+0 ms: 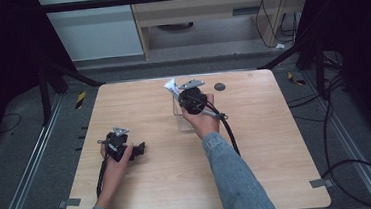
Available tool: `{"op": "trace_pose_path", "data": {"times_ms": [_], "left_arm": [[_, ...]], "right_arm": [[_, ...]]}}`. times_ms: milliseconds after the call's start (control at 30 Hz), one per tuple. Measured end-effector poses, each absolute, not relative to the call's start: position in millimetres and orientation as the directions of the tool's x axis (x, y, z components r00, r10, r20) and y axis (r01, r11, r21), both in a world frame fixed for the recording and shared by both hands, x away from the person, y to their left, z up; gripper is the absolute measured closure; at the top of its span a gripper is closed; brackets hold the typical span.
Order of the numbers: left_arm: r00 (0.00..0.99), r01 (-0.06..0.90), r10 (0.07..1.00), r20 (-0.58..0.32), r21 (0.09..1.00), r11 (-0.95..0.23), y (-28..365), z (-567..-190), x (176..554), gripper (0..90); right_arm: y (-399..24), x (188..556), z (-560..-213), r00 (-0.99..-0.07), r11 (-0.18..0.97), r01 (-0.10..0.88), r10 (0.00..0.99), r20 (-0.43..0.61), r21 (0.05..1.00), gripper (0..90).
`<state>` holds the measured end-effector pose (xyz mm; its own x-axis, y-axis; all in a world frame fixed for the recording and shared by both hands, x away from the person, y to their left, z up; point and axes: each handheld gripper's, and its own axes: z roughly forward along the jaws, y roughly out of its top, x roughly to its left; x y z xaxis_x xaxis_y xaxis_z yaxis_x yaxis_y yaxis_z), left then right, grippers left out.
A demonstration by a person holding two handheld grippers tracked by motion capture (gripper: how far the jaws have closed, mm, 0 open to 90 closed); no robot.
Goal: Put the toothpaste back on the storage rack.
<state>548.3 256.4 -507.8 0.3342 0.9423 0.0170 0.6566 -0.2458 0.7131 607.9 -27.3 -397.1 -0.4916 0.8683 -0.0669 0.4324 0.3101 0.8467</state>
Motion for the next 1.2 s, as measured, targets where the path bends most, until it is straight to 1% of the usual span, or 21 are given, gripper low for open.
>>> {"op": "trace_pose_path", "data": {"times_ms": [467,967,1067,1167,1200], "left_arm": [[0.349,0.653,0.937,0.017,0.712,-0.256,256.5,-507.8,544.0,0.0],[0.349,0.653,0.937,0.017,0.713,-0.255,256.2,-507.9,544.2,0.0],[0.349,0.653,0.937,0.016,0.713,-0.255,256.2,-507.9,544.2,0.0],[0.349,0.653,0.937,0.017,0.713,-0.256,256.2,-507.9,544.3,0.0],[0.348,0.653,0.937,0.017,0.713,-0.256,256.1,-507.9,544.4,0.0]], "right_arm": [[-39.1,589.3,-384.0,-0.514,0.349,0.415,0.852,-0.100,0.840,77.1],[-67.9,575.1,-375.7,-0.491,0.331,0.411,0.866,-0.100,0.850,72.0],[-72.9,572.2,-376.1,-0.486,0.322,0.407,0.869,-0.096,0.855,68.6],[-78.2,569.4,-377.8,-0.480,0.307,0.410,0.874,-0.083,0.859,60.1],[-79.9,568.9,-378.5,-0.479,0.303,0.408,0.874,-0.080,0.861,55.8]]}}
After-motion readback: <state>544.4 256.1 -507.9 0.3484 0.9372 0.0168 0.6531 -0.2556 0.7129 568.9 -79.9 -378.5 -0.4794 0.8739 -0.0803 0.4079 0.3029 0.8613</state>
